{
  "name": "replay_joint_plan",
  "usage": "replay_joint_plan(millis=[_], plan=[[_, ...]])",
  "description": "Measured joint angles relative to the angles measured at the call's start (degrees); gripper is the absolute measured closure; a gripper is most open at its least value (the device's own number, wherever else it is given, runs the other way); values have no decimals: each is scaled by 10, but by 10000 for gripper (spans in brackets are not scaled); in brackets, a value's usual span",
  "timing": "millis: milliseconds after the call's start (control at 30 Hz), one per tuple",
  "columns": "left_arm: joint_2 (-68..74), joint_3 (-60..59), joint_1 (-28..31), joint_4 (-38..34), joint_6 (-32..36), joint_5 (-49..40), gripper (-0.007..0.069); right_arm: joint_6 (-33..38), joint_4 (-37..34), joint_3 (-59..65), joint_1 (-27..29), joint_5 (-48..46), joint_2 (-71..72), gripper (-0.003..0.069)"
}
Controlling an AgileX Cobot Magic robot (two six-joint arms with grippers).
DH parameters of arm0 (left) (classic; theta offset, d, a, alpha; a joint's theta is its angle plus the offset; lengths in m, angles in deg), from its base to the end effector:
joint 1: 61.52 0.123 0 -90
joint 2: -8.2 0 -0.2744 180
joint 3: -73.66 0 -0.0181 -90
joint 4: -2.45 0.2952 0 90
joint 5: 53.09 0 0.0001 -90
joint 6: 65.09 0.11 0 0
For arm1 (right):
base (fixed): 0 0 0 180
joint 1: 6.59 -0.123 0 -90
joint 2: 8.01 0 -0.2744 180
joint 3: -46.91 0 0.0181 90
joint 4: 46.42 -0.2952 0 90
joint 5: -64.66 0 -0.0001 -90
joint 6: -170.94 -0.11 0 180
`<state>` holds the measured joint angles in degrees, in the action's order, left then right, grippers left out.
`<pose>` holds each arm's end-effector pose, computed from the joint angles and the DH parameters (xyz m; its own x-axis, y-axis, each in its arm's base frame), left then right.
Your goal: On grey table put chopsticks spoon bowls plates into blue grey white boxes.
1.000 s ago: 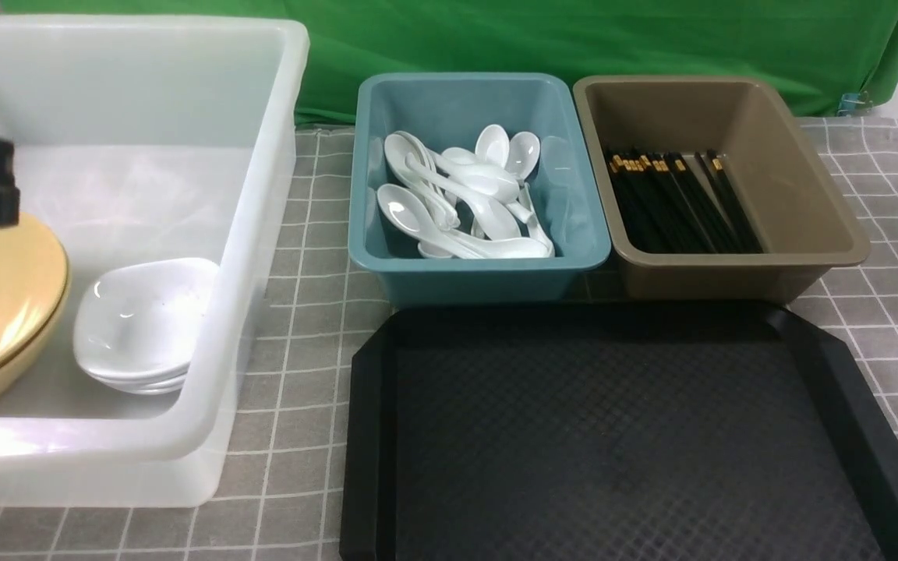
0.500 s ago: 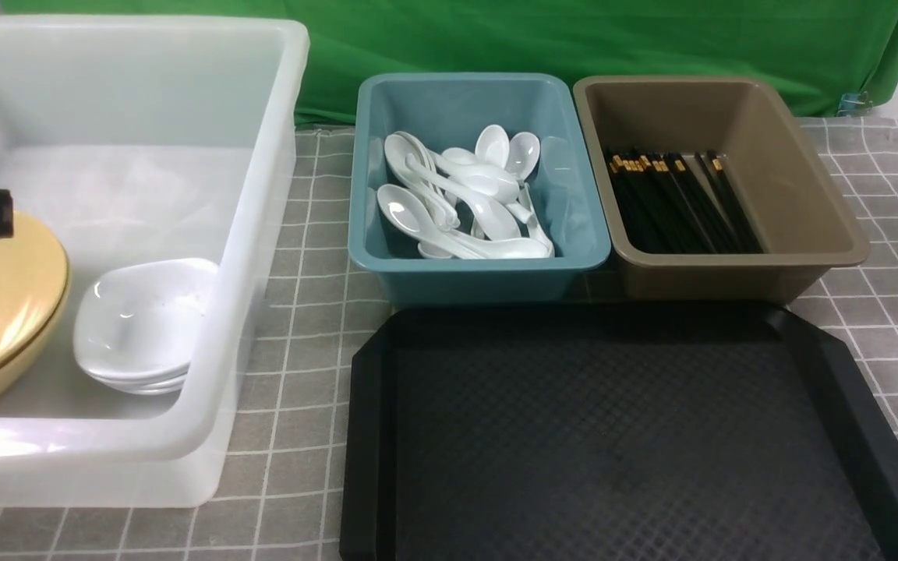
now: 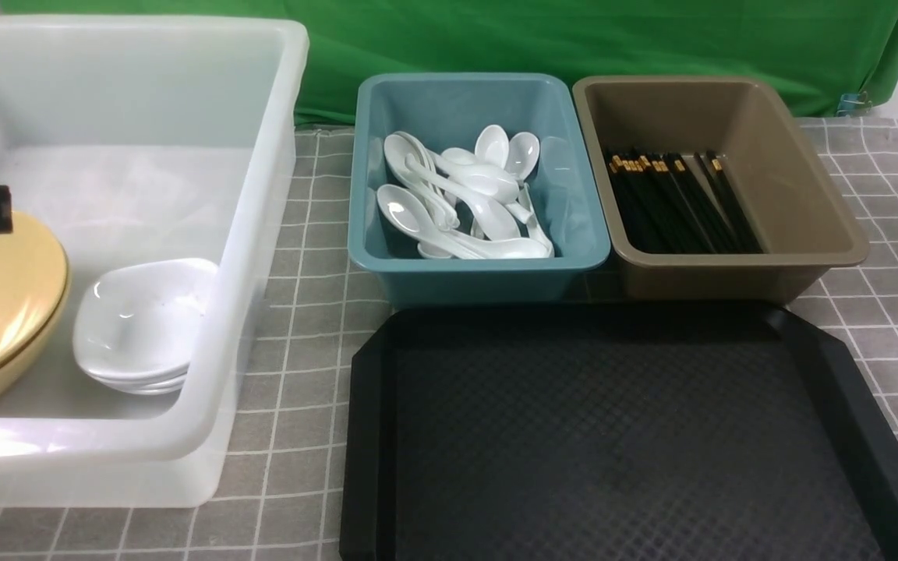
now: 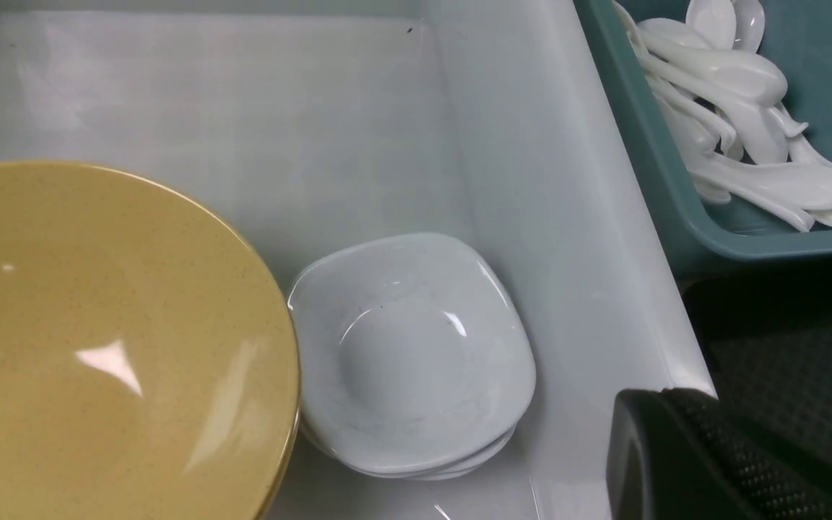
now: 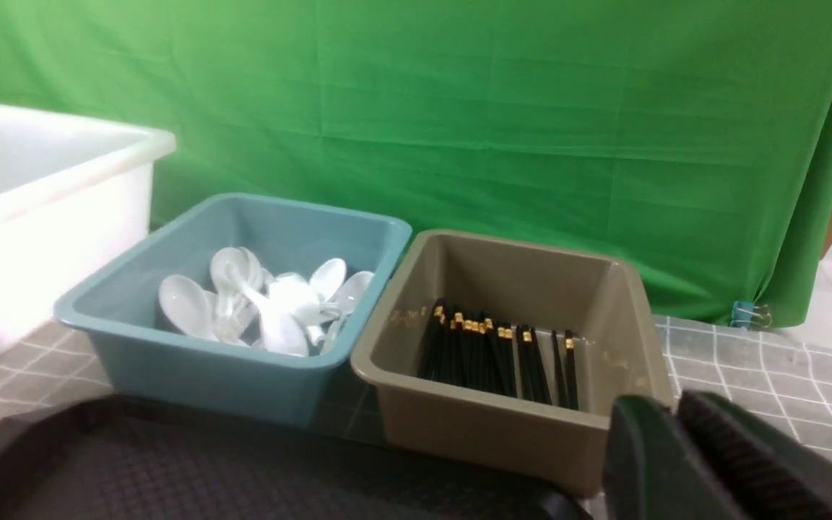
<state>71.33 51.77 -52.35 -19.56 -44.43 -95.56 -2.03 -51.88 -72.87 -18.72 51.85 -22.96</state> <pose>0.2564 0.0132 0.3498 -0.5661 -0.0221 -0.8240 0.0899 0.9920 -0.0883 0.1222 0.0287 0.2907 0.0423 -0.0213 -0.9989 -0.2295 0.9728 -0.0305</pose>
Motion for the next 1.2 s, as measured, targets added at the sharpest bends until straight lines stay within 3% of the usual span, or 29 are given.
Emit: replay_joint_plan(millis=[133, 433, 767, 1000, 1200], plan=[[0, 0, 0, 0, 0, -1, 624, -1, 50, 69, 0, 18, 25, 587], [0, 0, 0, 1, 1, -39, 624, -1, 85, 163, 4, 12, 67, 559], [0, 0, 0, 43, 2, -73, 624, -1, 103, 170, 117, 1, 67, 531], [-30, -5, 0, 25, 2, -77, 624, -1, 104, 170, 124, 1, 67, 515], [-137, -82, 0, 11, 2, -11, 624, -1, 104, 170, 124, 0, 67, 503]])
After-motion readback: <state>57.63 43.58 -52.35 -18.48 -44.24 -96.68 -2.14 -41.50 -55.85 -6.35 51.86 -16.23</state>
